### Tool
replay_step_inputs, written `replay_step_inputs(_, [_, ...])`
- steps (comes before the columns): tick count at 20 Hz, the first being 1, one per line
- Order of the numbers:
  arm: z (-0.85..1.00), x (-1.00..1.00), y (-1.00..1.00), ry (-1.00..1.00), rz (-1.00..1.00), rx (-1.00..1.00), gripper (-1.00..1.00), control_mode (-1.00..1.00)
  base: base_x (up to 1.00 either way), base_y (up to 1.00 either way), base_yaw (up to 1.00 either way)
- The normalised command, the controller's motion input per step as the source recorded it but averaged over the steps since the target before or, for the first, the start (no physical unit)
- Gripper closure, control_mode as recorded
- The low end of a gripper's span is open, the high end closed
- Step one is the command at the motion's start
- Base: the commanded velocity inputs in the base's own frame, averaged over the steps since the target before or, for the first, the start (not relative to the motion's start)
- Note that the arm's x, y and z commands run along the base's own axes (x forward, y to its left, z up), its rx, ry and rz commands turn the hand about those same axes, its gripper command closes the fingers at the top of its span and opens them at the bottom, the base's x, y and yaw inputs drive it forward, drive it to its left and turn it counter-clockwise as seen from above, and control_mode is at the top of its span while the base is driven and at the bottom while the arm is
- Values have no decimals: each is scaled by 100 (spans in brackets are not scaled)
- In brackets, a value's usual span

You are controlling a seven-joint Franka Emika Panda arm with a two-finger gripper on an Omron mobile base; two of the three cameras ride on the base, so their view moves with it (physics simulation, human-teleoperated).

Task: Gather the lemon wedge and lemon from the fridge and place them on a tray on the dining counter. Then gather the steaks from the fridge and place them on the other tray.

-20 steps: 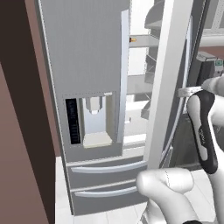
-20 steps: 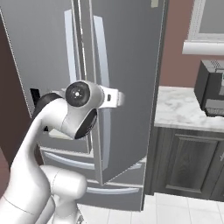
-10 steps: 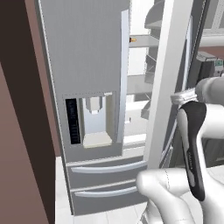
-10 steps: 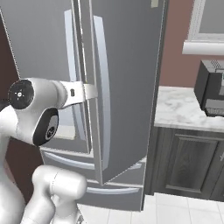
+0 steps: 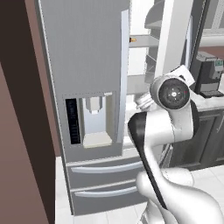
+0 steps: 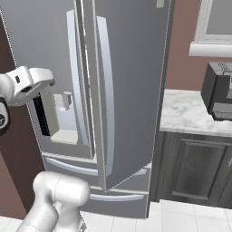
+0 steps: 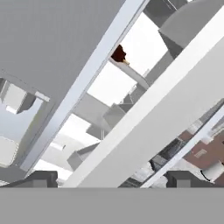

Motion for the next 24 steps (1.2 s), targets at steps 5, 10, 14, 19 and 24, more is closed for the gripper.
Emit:
replay_step_inputs(5, [-4,83,83,17,-8,-24,-100,-100,0,0,0])
replay_step_inputs(10, [-21,40,4,4,-3,-4,-100,-100,0,0,0])
replay_step_inputs(14, [-3,63,-16,3,0,0,-100,-100,0,0,0])
replay_step_inputs(19, [0,52,-39,0,0,0,-100,-100,0,0,0])
replay_step_inputs(24, [0,47,-36,0,0,0,-100,-100,0,0,0])
